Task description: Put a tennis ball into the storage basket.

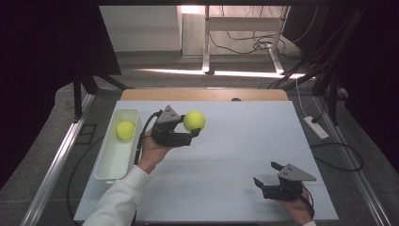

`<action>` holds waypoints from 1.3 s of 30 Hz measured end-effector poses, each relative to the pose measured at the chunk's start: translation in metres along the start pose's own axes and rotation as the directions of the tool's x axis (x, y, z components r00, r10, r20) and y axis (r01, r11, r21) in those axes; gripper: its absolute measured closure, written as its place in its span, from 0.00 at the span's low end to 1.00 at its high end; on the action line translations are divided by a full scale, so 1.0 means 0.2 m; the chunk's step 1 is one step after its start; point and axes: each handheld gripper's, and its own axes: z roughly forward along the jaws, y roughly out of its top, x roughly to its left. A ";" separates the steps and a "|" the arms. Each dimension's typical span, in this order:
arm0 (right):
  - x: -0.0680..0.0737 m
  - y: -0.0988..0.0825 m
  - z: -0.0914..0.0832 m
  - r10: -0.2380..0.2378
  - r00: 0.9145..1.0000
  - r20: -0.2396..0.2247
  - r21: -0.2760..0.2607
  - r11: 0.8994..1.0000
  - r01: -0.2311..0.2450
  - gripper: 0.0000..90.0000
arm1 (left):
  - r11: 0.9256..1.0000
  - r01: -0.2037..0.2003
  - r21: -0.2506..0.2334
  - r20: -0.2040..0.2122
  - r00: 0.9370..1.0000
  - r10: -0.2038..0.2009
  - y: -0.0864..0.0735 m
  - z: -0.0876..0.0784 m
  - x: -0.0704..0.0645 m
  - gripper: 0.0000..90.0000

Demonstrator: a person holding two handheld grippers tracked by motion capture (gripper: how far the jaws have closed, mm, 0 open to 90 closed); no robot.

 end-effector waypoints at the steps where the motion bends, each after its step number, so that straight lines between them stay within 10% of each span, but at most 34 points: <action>1: 0.00 0.00 0.00 0.001 1.000 0.000 0.000 1.000 -0.001 0.11 | 1.000 -0.003 -0.001 -0.003 1.000 0.003 0.00 -0.01 0.01 0.31; 39: 0.00 0.00 0.01 0.000 1.000 0.008 0.006 1.000 0.000 0.11 | 0.999 0.038 -0.037 -0.067 0.997 -0.041 -0.04 -0.20 0.11 0.31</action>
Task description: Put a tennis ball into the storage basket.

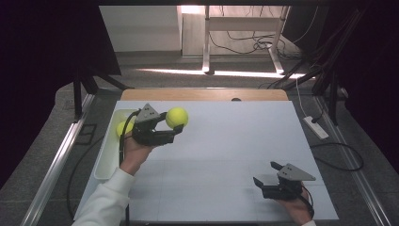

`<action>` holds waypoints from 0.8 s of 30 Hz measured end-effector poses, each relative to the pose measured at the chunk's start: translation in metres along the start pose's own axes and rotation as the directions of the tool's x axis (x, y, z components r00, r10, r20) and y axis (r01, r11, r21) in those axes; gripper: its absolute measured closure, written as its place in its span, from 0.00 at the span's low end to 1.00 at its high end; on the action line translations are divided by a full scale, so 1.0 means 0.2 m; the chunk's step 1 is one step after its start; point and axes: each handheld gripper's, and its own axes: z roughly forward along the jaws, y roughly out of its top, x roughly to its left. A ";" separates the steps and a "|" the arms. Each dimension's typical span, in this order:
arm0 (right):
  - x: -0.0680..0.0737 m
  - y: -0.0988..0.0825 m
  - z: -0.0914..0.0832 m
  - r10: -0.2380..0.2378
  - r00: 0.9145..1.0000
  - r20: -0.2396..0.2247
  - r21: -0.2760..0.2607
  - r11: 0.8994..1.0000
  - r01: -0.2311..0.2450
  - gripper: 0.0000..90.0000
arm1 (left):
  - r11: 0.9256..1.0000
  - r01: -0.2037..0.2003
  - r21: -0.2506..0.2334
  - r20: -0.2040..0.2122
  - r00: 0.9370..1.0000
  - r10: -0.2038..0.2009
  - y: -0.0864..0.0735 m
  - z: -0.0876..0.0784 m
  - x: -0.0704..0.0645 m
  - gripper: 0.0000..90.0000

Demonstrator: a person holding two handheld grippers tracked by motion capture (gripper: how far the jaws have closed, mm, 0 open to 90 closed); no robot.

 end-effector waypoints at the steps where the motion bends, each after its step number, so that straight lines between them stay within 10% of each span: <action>1: 0.00 0.00 0.00 0.000 1.000 0.000 0.000 1.000 0.000 0.11 | 1.000 0.000 -0.001 -0.002 1.000 0.000 0.00 0.00 0.00 0.31; 24: 0.00 0.00 0.00 0.004 1.000 0.004 -0.001 1.000 -0.004 0.11 | 0.999 0.034 -0.019 -0.061 0.998 -0.035 -0.04 -0.13 0.08 0.31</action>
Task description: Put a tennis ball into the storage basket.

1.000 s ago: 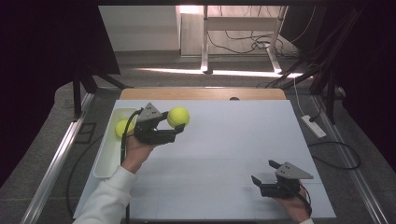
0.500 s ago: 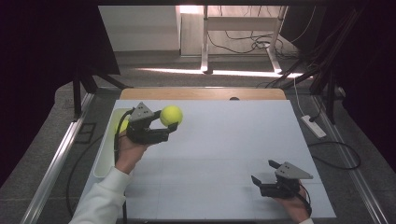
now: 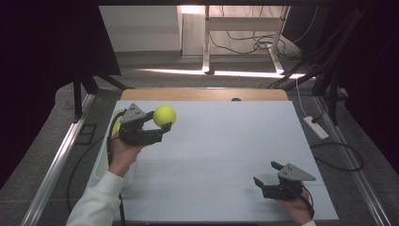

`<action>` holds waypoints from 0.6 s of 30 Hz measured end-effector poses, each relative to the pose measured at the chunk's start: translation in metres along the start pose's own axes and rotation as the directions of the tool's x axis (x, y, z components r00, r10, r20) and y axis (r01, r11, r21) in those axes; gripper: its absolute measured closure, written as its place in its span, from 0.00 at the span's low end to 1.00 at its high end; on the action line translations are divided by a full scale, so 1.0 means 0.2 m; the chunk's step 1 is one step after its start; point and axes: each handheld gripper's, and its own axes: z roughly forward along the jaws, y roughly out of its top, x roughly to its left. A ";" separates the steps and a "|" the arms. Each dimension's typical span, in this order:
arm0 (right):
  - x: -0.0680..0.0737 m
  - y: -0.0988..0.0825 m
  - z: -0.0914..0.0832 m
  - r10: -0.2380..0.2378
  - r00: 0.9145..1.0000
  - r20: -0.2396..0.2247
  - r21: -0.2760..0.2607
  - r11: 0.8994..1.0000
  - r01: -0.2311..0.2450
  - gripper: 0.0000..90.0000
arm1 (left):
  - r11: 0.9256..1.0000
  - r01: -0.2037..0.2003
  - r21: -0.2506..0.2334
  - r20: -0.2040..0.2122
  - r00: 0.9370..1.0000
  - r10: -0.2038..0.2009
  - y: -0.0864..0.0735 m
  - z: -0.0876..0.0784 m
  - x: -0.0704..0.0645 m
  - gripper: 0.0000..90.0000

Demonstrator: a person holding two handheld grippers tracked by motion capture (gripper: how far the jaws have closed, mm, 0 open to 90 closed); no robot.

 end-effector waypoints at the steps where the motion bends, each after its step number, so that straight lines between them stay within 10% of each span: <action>1: 0.00 0.00 0.00 -0.001 1.000 0.003 0.001 1.000 0.001 0.11 | 1.000 0.004 -0.001 -0.003 1.000 -0.004 0.00 -0.01 0.00 0.31; 18: 0.00 0.00 0.00 -0.001 1.000 0.005 -0.001 1.000 0.001 0.11 | 0.999 0.045 -0.007 -0.066 0.997 -0.045 -0.06 -0.10 0.12 0.31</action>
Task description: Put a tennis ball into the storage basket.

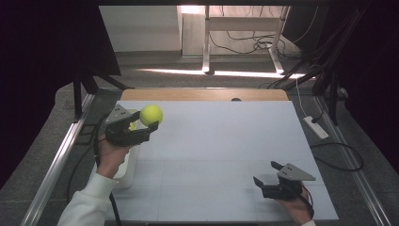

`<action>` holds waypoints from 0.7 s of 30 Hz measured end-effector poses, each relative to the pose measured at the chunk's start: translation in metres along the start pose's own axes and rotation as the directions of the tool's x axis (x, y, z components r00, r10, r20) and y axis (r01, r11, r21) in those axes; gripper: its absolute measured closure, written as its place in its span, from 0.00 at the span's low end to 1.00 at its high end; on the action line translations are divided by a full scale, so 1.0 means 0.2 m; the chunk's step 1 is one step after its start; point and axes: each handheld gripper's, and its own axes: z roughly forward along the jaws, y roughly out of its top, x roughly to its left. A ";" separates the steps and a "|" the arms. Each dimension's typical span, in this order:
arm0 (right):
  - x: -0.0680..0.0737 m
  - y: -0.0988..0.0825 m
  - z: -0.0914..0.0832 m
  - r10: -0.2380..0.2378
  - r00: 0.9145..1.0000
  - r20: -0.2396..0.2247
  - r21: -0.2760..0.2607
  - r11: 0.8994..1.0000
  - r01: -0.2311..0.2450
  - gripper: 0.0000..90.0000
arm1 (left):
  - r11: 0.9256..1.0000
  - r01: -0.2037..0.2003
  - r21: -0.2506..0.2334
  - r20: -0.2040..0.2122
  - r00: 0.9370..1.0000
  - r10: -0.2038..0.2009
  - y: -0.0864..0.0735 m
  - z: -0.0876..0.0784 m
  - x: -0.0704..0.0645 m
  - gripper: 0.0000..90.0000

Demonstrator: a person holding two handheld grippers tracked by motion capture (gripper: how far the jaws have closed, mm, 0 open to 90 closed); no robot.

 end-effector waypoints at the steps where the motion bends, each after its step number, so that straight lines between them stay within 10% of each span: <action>1: 0.00 0.00 0.00 -0.002 1.000 0.000 -0.001 1.000 0.002 0.11 | 1.000 0.003 0.000 -0.005 1.000 -0.003 0.00 0.00 0.01 0.31; 21: 0.00 0.00 0.00 0.000 1.000 -0.002 0.002 1.000 0.000 0.11 | 0.999 0.041 -0.005 -0.053 0.998 -0.041 -0.05 -0.08 0.11 0.31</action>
